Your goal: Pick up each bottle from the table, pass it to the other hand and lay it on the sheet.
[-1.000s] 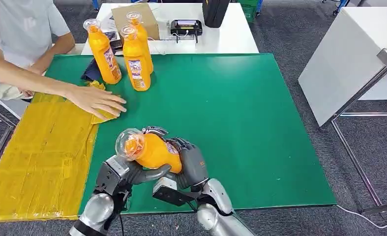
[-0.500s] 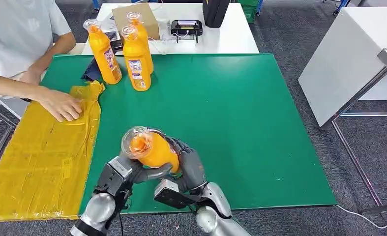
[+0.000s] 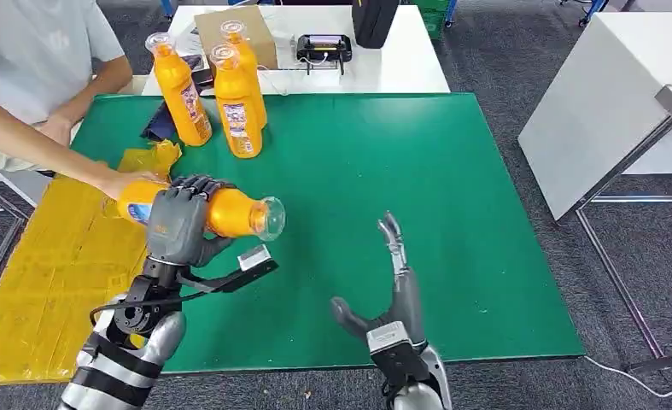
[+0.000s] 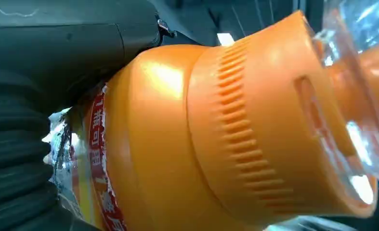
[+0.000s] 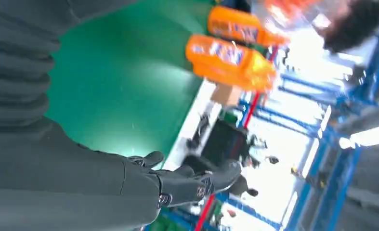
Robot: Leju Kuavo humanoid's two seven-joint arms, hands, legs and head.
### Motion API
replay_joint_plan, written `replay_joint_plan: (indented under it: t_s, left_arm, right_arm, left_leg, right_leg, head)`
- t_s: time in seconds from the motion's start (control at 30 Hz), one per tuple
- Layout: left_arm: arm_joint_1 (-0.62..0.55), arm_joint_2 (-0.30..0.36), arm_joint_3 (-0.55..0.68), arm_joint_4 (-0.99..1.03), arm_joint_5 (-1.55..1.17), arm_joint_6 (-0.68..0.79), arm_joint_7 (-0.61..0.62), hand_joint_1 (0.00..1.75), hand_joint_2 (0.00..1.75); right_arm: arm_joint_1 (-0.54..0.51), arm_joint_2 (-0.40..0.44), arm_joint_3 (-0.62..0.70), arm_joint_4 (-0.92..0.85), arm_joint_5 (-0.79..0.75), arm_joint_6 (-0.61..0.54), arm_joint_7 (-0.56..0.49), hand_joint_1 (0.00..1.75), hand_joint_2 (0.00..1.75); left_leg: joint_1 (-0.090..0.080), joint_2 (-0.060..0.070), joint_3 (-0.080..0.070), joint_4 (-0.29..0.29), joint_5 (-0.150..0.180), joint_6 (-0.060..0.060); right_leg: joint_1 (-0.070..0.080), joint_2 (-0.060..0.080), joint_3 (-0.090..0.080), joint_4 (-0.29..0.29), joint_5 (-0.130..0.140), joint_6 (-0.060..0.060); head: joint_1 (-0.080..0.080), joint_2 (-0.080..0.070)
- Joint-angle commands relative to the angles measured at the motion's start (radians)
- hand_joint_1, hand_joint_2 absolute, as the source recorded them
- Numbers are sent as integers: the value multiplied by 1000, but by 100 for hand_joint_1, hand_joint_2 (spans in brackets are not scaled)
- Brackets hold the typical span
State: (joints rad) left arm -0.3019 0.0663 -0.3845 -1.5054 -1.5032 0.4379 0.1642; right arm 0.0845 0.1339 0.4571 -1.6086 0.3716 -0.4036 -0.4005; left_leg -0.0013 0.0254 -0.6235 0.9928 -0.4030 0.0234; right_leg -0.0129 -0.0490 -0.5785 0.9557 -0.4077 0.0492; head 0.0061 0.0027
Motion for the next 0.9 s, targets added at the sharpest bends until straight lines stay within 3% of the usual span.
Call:
replay_joint_plan:
  t_s: [0.03, 0.13, 0.23, 0.3, 0.4, 0.5, 0.6, 0.9]
  left_arm:
    - [-205, 177, -216, 231, -68, -80, 267, 175, 175]
    - [-290, 227, -330, 344, -68, -159, 371, 175, 175]
    - [-320, 228, -341, 445, -68, -165, 378, 175, 175]
    - [-328, 217, -323, 508, -68, -175, 367, 175, 175]
    - [-344, 186, -269, 624, -68, -178, 326, 175, 175]
    - [-348, 158, -220, 682, -68, -208, 294, 175, 175]
    - [-356, 132, -171, 780, -68, -200, 278, 175, 175]
    - [-355, 125, -136, 817, -68, -210, 278, 175, 175]
  right_arm:
    - [28, -14, -73, -97, -5, 5, -11, 0, 175]
    - [20, -14, -80, -100, -6, 10, -10, 0, 175]
    - [11, -10, -84, -89, -7, 16, -7, 0, 175]
    - [4, -8, -85, -79, -10, 21, -4, 0, 175]
    - [-12, -7, -85, -59, -11, 25, -4, 0, 175]
    - [-19, -7, -86, -56, -12, 28, -3, 0, 175]
    - [-27, -7, -88, -50, -10, 27, 1, 0, 175]
    - [-27, -6, -91, -46, -9, 22, 2, 0, 175]
  left_leg:
    - [1, -3, 2, 0, 0, -1]
    - [1, -6, 4, 0, -1, -2]
    - [2, -5, 5, 0, -1, -2]
    - [1, -2, 3, 0, 0, -2]
    - [2, -4, 11, 1, -4, -4]
    - [1, -1, 3, -1, 0, -2]
    - [1, 0, 5, 0, -1, -2]
    - [1, -1, 3, 0, 0, -2]
  right_leg:
    - [0, 0, 2, 0, -1, -1]
    - [1, 0, 5, 1, -3, -2]
    - [1, 1, 6, 1, -2, -2]
    - [0, 2, 3, 1, -1, -1]
    - [0, 6, 11, 3, -5, -4]
    - [0, 2, 3, 0, -1, -1]
    - [0, 5, 5, 1, -1, -2]
    - [0, 2, 3, 1, -1, -1]
  head:
    - [0, 0]
    - [0, 0]
    - [0, 0]
    - [0, 0]
    - [0, 0]
    - [0, 0]
    - [0, 0]
    - [0, 0]
